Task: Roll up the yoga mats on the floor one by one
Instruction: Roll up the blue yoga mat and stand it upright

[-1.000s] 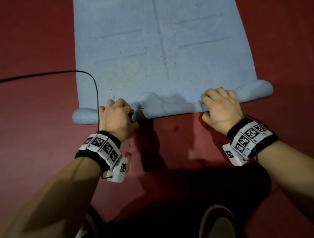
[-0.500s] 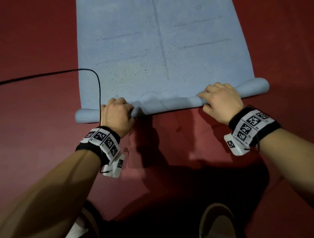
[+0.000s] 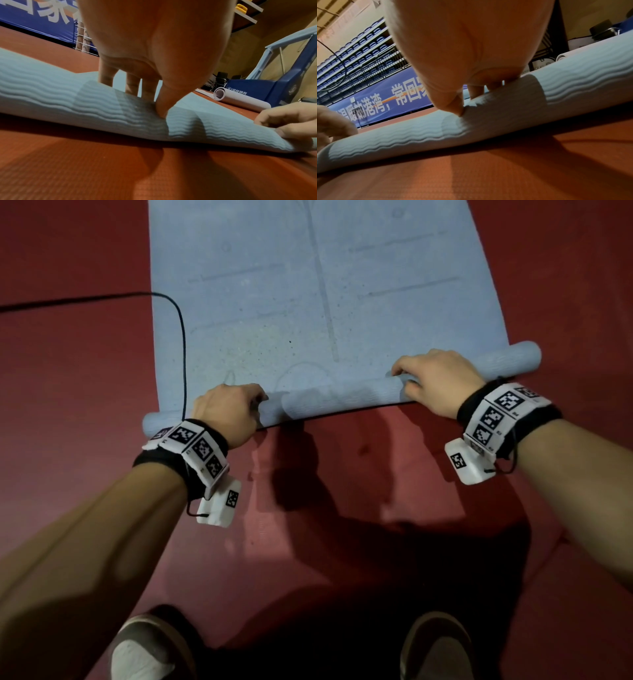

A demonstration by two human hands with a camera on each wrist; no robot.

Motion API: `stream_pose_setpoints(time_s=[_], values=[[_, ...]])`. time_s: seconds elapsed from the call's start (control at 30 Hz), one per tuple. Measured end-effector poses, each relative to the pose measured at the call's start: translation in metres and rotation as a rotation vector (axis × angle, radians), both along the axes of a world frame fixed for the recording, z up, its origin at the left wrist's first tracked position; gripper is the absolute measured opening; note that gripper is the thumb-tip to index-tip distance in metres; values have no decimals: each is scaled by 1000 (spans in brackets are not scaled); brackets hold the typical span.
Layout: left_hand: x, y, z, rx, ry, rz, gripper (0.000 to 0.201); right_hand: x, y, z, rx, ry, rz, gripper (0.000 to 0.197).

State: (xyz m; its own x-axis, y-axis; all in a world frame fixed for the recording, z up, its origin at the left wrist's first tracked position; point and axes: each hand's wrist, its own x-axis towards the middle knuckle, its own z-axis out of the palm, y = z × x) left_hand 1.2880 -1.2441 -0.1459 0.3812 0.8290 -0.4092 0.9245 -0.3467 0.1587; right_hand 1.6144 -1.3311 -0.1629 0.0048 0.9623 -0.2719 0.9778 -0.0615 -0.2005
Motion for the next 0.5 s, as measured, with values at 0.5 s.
stream_pose_setpoints(time_s=[0.5], values=[[11,-2,-8,180,-30,37,25,-9,-7,-15,253,-39,-45,22]])
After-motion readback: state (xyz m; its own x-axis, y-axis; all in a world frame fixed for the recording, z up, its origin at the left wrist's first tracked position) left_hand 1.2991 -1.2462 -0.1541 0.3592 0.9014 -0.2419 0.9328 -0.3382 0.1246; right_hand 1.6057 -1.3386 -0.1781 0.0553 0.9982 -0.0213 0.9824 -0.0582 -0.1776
